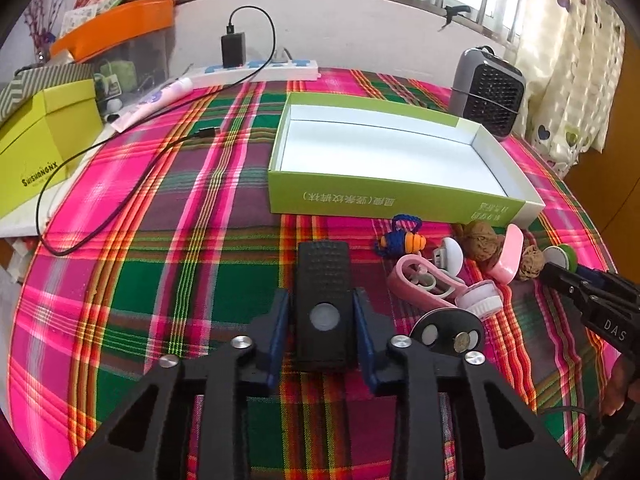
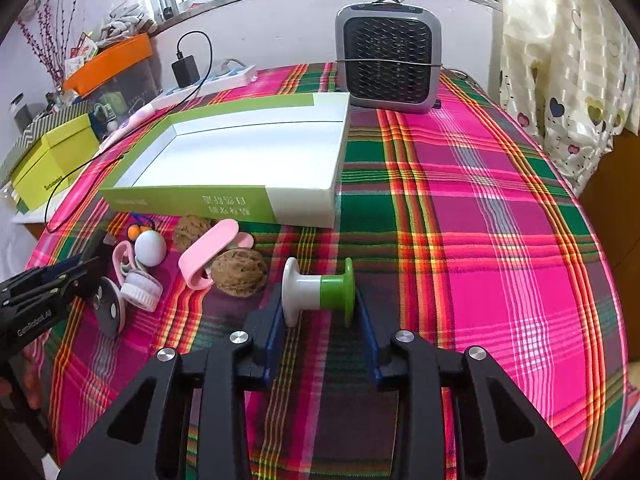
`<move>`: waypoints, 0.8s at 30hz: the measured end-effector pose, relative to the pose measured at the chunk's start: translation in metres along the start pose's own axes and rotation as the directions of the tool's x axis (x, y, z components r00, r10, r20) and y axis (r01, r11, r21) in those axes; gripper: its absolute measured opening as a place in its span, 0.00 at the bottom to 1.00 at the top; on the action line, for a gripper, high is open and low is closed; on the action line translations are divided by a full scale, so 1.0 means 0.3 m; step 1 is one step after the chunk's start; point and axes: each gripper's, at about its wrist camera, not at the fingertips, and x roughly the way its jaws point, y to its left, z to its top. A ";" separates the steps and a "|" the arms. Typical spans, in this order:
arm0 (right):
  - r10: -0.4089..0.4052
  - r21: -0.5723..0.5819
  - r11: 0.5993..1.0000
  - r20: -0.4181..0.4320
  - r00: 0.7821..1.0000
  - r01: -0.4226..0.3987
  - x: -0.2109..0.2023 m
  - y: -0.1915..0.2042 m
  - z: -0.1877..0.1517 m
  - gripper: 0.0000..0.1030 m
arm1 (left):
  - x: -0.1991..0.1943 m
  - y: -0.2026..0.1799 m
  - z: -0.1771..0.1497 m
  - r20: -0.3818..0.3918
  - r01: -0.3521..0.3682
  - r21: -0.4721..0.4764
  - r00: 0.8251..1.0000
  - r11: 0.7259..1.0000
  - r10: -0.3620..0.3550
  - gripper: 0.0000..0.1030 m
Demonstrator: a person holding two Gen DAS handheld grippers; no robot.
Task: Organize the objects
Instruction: 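Carry the remote with the left tool while the right tool carries the spool into the white box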
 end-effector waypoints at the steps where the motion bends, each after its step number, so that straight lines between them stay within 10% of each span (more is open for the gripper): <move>1: 0.000 -0.002 1.000 0.000 1.000 0.000 0.000 0.000 0.000 0.33 | 0.000 0.000 0.001 0.000 -0.002 0.000 1.000 1.000 0.002 0.24; 24: 0.034 -0.042 0.999 0.049 0.998 -0.032 -0.058 0.042 0.060 0.33 | -0.070 -0.013 0.078 0.061 0.042 0.016 0.997 0.999 -0.043 0.24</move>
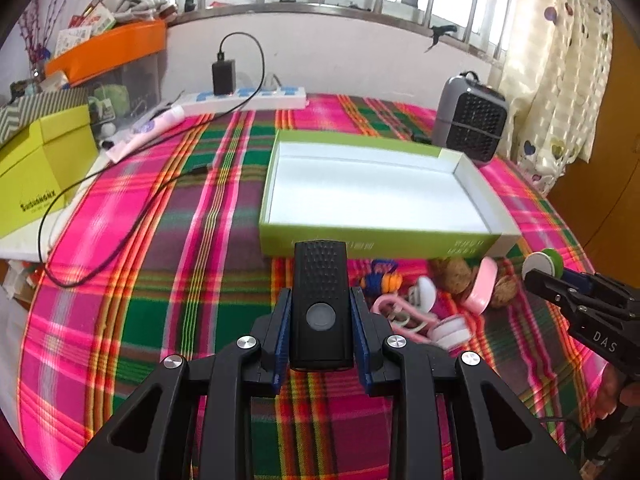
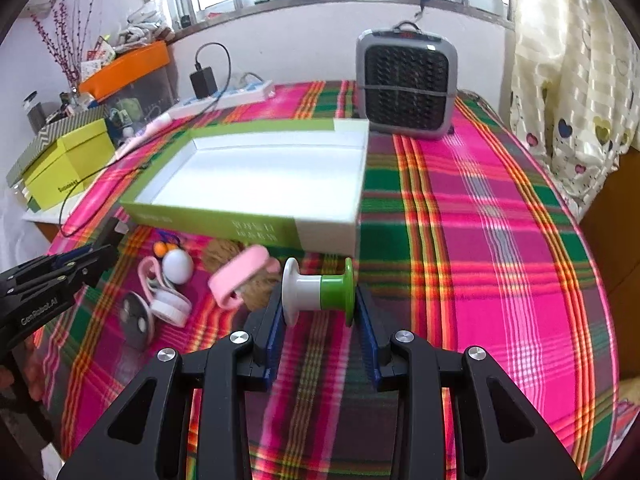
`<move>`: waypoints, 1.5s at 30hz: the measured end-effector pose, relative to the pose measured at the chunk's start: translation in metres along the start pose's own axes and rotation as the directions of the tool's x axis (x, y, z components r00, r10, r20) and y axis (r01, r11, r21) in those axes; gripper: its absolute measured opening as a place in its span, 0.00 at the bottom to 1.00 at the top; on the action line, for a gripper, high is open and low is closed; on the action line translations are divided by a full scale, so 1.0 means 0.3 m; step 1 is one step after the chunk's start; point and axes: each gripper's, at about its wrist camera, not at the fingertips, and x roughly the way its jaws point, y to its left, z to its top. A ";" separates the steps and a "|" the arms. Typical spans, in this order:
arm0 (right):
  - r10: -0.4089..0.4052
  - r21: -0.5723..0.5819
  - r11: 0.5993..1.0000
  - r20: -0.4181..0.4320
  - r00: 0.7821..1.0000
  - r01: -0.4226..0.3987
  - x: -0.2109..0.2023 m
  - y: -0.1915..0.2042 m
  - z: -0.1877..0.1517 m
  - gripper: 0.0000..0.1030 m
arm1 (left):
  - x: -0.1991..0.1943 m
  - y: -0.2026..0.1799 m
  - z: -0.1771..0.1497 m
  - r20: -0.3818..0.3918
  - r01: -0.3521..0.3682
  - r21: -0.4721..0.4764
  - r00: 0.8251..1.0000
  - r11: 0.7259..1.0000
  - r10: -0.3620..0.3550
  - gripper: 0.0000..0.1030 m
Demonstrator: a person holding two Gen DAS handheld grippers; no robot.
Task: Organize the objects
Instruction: 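Carry the remote with the left tool while the right tool carries the spool into the white box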
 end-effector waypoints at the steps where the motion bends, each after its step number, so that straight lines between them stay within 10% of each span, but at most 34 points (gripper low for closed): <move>1: 0.002 -0.002 1.000 0.003 1.000 -0.002 -0.001 0.003 0.011 0.33 | -0.001 -0.002 0.008 0.004 0.001 0.002 1.000 1.000 -0.001 0.24; 45: -0.010 -0.048 0.999 -0.126 0.992 0.004 0.423 0.031 0.382 0.33 | 0.413 -0.045 0.361 -0.070 0.051 0.062 0.996 0.997 -0.046 0.24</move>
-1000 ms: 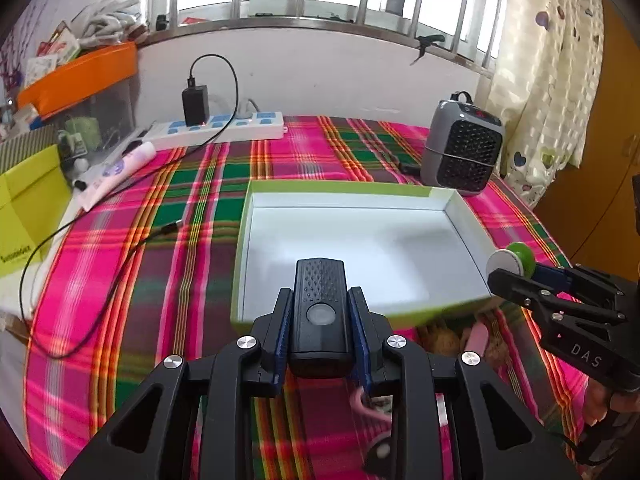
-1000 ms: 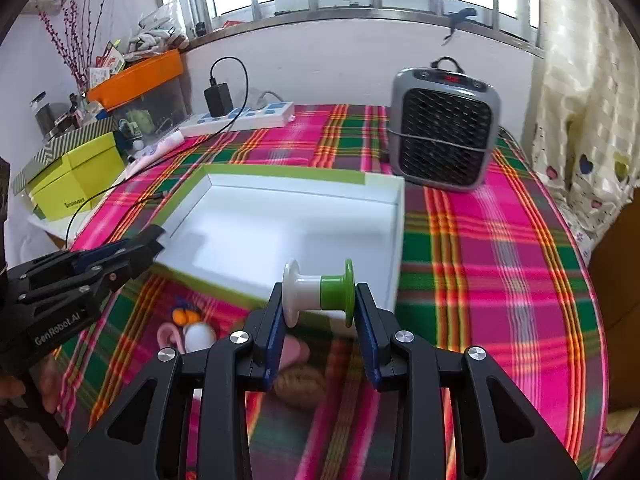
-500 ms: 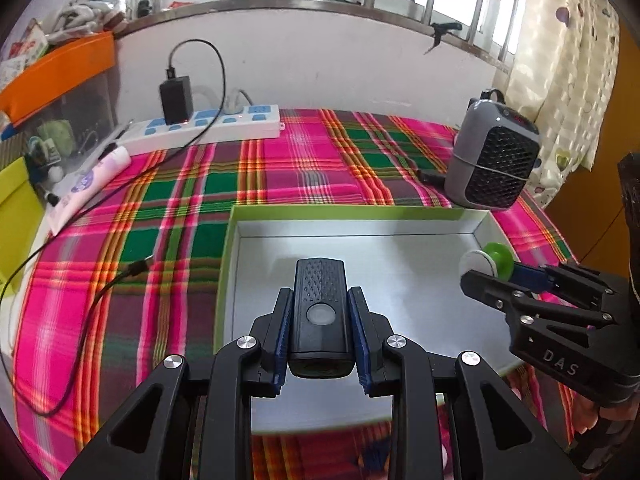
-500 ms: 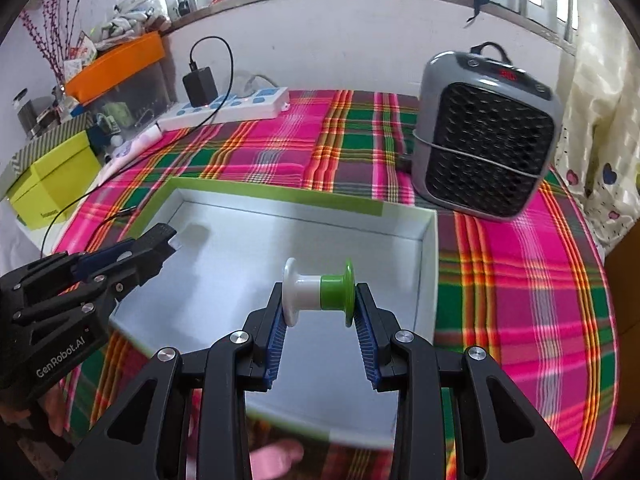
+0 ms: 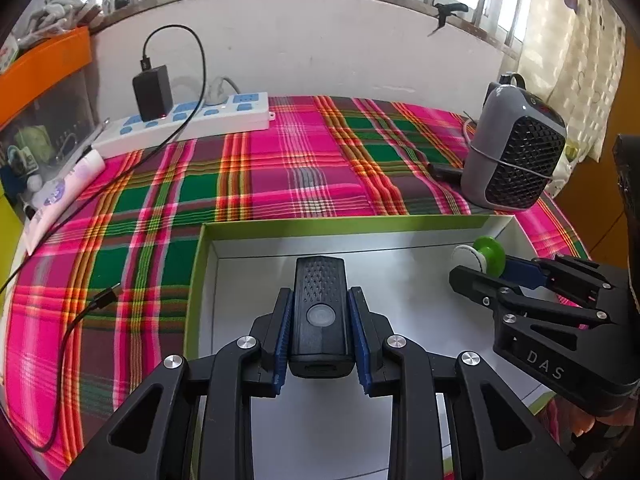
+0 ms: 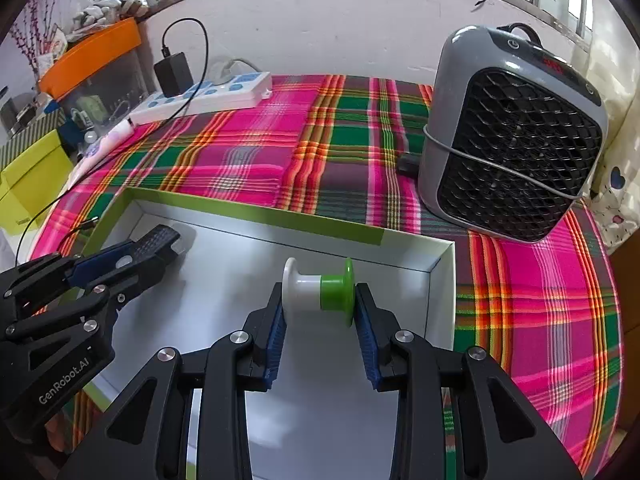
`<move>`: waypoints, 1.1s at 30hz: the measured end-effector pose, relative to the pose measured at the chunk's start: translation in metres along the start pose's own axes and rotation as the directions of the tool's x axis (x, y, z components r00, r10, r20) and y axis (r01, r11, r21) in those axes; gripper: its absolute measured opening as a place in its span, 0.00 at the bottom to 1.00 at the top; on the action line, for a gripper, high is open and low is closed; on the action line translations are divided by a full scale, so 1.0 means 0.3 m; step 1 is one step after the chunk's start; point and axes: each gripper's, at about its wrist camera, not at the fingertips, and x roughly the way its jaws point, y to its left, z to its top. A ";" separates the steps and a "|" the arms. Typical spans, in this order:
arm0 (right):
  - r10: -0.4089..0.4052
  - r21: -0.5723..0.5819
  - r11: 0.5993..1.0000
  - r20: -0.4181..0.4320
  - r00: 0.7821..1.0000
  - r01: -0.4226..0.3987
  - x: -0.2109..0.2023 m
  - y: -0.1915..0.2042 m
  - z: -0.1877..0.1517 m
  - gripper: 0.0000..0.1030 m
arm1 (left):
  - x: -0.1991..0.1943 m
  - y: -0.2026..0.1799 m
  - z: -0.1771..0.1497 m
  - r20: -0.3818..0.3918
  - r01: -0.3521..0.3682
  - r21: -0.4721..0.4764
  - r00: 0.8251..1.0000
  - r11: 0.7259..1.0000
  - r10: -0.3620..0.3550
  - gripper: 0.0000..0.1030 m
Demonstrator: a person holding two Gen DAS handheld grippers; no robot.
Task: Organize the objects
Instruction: 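Carry the remote with the left tool while the right tool carries the spool into the white box, then open the left tool to release the remote while the right tool releases the spool in the box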
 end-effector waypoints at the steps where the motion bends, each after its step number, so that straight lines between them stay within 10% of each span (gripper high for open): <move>1: -0.002 0.003 1.000 -0.004 1.000 0.002 0.007 0.000 0.004 0.33 | 0.005 -0.001 0.001 -0.002 0.000 0.002 1.000 1.000 0.000 0.24; 19: -0.027 0.000 1.000 0.024 0.999 0.027 0.017 0.001 0.002 0.34 | 0.035 -0.006 -0.002 -0.023 0.000 0.003 1.000 1.000 0.000 0.25; 33: -0.022 0.012 1.000 0.044 0.999 0.021 -0.008 0.006 -0.020 0.52 | -0.023 0.003 -0.025 0.003 -0.001 -0.004 1.000 1.000 0.001 0.39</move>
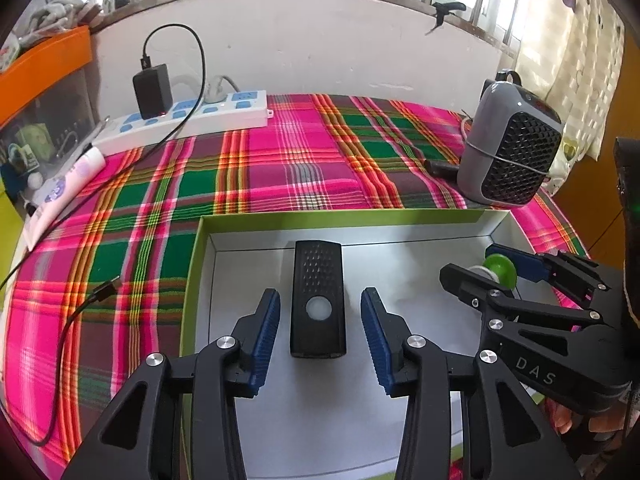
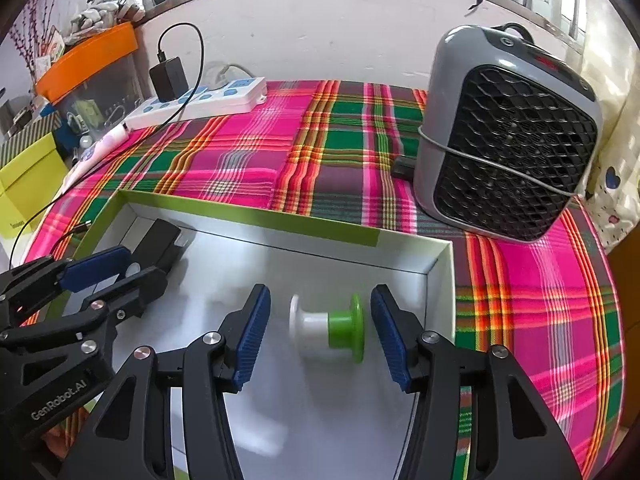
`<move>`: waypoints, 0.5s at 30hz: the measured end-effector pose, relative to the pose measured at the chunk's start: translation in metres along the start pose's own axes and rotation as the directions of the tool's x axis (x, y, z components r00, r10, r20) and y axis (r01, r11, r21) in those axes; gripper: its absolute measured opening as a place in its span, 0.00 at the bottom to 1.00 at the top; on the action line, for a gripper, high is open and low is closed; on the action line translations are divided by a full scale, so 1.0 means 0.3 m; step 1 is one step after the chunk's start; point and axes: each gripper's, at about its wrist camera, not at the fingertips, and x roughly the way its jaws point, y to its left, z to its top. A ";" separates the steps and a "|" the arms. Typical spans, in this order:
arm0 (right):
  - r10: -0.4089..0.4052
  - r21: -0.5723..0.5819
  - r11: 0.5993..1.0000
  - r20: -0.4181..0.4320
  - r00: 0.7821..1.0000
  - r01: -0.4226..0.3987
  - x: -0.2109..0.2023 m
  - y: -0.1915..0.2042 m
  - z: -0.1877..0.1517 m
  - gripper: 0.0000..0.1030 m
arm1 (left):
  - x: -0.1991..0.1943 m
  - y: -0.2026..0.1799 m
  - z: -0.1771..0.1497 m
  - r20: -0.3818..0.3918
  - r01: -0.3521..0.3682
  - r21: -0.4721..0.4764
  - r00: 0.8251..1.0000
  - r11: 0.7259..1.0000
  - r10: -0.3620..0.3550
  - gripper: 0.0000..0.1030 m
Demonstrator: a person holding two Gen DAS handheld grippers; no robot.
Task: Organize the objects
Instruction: 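Open the left tool to release the remote while the right tool releases the spool in the box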
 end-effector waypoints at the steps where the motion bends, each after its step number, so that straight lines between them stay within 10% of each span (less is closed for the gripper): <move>1: 0.003 0.006 1.000 0.005 1.000 -0.003 -0.006 -0.003 -0.001 0.52 | -0.006 0.002 -0.003 0.002 -0.002 -0.002 1.000 1.000 0.002 0.39; 15: 0.021 0.034 0.999 0.062 0.998 -0.023 -0.099 0.007 -0.063 0.53 | -0.126 -0.003 -0.076 0.039 -0.004 -0.014 0.999 1.000 0.005 0.40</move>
